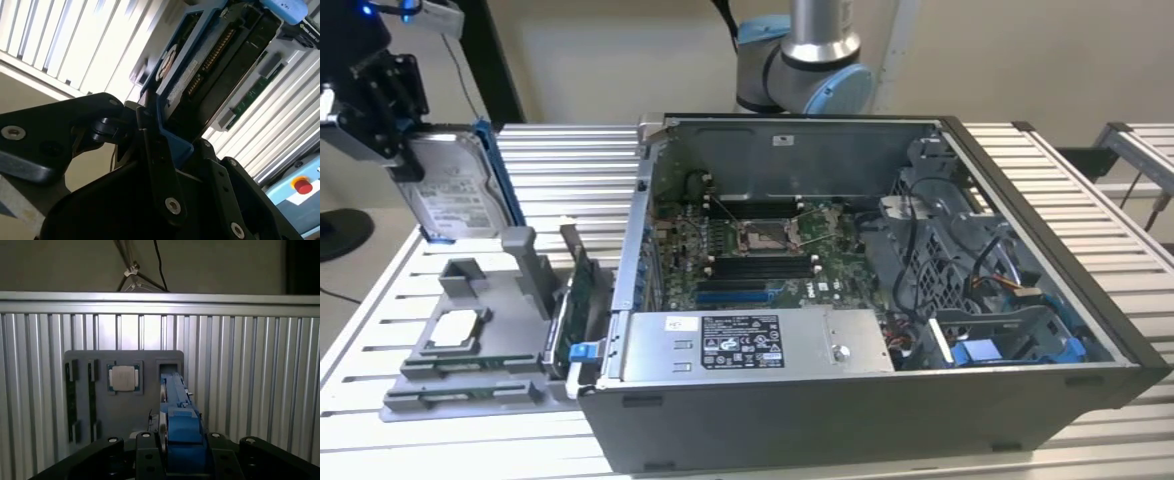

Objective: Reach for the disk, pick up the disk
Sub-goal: 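Pick up the disk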

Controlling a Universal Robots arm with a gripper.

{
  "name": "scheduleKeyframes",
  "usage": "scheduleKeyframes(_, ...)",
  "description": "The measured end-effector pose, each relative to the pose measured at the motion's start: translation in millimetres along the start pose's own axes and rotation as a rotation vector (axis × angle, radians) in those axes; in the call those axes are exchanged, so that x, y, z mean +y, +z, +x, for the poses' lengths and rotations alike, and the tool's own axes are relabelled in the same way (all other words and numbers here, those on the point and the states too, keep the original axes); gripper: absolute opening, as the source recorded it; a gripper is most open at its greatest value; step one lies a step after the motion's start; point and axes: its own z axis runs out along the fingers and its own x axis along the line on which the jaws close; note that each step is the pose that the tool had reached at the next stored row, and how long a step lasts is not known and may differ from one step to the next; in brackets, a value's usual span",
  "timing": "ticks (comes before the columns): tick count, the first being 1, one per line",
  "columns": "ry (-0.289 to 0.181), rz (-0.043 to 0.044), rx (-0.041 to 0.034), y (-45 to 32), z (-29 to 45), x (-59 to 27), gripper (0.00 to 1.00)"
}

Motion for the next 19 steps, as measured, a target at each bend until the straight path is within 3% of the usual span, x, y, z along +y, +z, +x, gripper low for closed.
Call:
scheduleKeyframes(6,0.0,0.0,0.0,-16.8,-0.3,-0.4,0.0)
scheduleKeyframes(12,0.0,0.0,0.0,-25.1,-0.5,-0.6,0.0)
scheduleKeyframes(19,0.0,0.0001,0.0,-50.0,-0.9,-1.1,0.0)
